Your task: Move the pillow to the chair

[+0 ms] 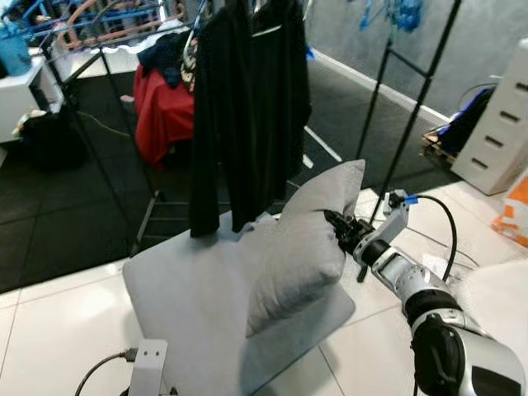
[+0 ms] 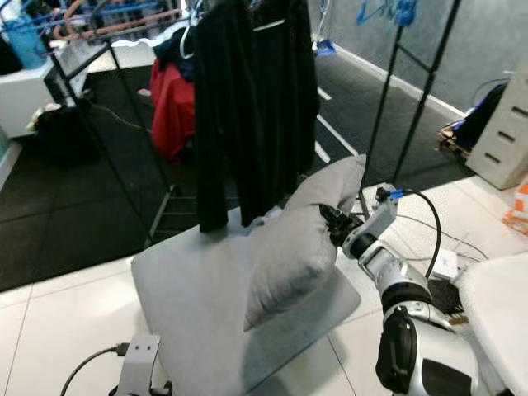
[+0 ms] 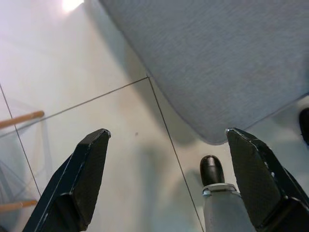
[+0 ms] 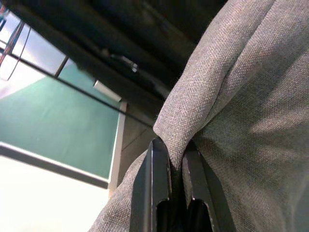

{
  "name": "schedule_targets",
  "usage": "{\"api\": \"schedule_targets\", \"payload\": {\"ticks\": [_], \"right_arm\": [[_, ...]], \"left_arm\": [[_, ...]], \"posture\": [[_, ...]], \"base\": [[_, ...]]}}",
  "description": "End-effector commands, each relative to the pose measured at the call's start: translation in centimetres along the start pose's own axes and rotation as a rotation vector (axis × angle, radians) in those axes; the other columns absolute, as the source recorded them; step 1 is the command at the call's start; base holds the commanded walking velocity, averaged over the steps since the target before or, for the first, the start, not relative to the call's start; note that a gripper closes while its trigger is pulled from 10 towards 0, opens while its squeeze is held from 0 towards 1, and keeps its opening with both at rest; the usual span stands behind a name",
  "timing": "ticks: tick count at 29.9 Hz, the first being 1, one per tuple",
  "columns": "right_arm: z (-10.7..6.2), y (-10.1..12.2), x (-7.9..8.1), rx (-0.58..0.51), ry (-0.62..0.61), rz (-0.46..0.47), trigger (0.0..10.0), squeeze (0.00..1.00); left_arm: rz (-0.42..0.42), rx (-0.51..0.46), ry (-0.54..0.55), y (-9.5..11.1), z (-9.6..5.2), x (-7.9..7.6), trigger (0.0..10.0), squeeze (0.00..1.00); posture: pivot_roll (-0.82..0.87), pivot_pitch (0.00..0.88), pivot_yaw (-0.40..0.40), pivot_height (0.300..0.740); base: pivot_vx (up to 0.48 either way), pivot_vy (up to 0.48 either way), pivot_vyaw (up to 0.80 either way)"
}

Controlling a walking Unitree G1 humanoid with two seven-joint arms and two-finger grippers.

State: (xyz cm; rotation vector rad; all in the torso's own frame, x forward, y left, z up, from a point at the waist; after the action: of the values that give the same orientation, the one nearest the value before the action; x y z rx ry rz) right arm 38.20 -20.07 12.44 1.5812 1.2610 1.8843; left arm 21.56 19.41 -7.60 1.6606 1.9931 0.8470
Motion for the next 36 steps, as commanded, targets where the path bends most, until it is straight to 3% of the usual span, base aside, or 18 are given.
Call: {"api": "schedule_targets", "payload": {"ticks": [1,7,9,10,11,12,18,30,36], "right_arm": [[-0.1,0.3,-0.3,-0.020,-0.019,-0.030,0.0,0.00],[-1.9,-2.5,-2.7,0.087,-0.173,-0.055,0.0,0.00],[-2.8,-3.6,-3.9,0.159,-0.270,-0.133,0.0,0.00],[-3.4,-4.1,-4.5,0.195,-0.321,-0.173,0.9,0.00],[-3.8,-4.5,-4.9,0.218,-0.354,-0.199,0.9,0.00],[-4.3,-4.9,-5.4,0.251,-0.389,-0.208,10.0,0.00],[-5.3,-4.9,-6.4,0.245,-0.456,-0.182,10.0,0.00],[-5.0,-4.6,-6.2,0.225,-0.464,-0.189,10.0,0.00],[-4.9,-4.6,-6.2,0.227,-0.461,-0.196,10.0,0.00]], "left_arm": [[0.003,0.023,0.009,-0.8,-0.2,0.2,10.0,0.00],[0.021,-0.001,0.014,-0.5,-0.2,0.1,10.0,0.00],[0.035,-0.010,0.018,-0.4,-0.1,0.2,10.0,0.00],[0.047,-0.017,0.025,-0.4,-0.1,0.2,10.0,0.00],[0.055,-0.023,0.029,-0.3,-0.1,0.2,10.0,0.00],[0.061,-0.028,0.033,-0.3,-0.1,0.3,10.0,0.00],[0.052,-0.039,0.049,-0.2,-0.2,0.4,10.0,0.00],[0.097,-0.049,0.060,-0.1,-0.2,0.5,10.0,0.00],[0.064,-0.043,0.019,-0.2,-0.2,0.3,10.0,0.00]], "posture": [[-0.24,0.036,0.005,0.740],[-0.24,0.041,0.001,0.740],[-0.24,0.043,0.000,0.740],[-0.24,0.045,0.001,0.740],[-0.24,0.045,0.001,0.740],[-0.24,0.046,0.002,0.740],[-0.24,0.049,0.004,0.740],[-0.24,0.040,0.006,0.740],[-0.24,0.033,0.007,0.740]], "base": [[0.000,0.000,0.00],[0.000,0.000,0.00],[0.000,0.000,0.00],[0.000,0.000,0.00],[0.000,0.000,0.00],[0.000,0.000,0.00],[0.000,0.000,-0.57],[0.000,0.000,-0.69],[0.000,0.000,-0.69]]}}
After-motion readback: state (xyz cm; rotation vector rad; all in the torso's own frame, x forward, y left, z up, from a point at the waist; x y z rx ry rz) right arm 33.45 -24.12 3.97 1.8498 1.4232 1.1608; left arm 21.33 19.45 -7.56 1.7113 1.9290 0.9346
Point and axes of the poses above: a point about 5 cm out from each wrist's last joint towards the gripper, its own z axis pointing out of the wrist towards the gripper, its own y axis along the axis of the wrist's last joint, x = y × z, the point moved 1 cm from there along z, pointing out of the wrist towards the gripper, and after that the axes turned 9 degrees about -z, right-handed, at the moved point
